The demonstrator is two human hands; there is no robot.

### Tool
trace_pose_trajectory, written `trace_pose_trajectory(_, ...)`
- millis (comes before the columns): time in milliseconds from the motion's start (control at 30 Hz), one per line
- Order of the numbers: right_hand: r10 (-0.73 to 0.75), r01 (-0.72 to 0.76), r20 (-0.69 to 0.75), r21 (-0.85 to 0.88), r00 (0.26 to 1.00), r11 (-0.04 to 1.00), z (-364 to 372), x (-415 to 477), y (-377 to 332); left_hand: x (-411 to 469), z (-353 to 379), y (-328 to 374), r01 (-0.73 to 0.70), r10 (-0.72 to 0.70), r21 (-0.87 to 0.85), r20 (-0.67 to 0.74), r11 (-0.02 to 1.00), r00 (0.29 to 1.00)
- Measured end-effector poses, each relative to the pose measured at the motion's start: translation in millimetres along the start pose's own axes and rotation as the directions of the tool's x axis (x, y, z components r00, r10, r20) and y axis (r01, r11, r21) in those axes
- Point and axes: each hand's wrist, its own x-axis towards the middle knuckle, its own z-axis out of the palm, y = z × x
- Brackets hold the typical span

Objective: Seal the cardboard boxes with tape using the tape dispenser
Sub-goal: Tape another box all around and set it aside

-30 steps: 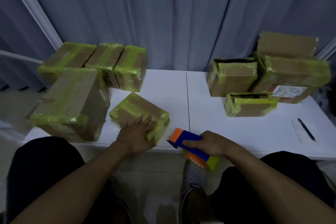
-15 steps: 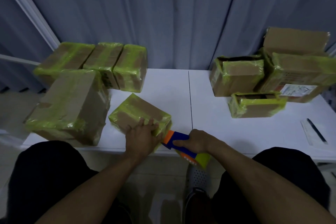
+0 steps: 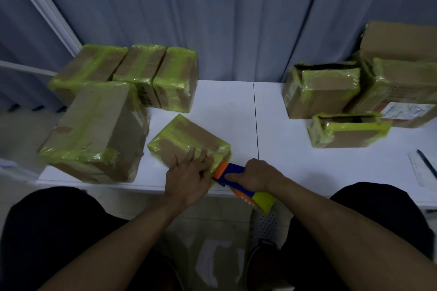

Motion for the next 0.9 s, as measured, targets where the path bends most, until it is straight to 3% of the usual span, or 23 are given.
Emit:
trace_pose_trajectory(200, -0.042, -0.009, -0.19, -0.259, 0.981, 0.966, 9, -15, -6, -1, -3, 3, 0.006, -0.006, -0.003, 0.013, 1.0, 1.0)
trace_pose_trajectory(333, -0.05, -0.012, -0.229, -0.262, 0.972, 0.965, 10, -16, -6, -2, -5, 6, 0.013, -0.013, -0.009, 0.009, 1.0, 1.0)
trace_pose_trajectory(700, 0.045, -0.026, -0.2, 0.097, 0.979, 0.995, -12, -16, 31, -1, 9, 13, 0.059, -0.044, 0.101, -0.142, 0.993, 0.989)
trace_pose_trajectory(900, 0.081, -0.016, -0.275, 0.23, 0.958, 0.973, -16, -36, 50, -3, 13, 13, 0.065, -0.082, -0.097, -0.185, 0.993, 0.979)
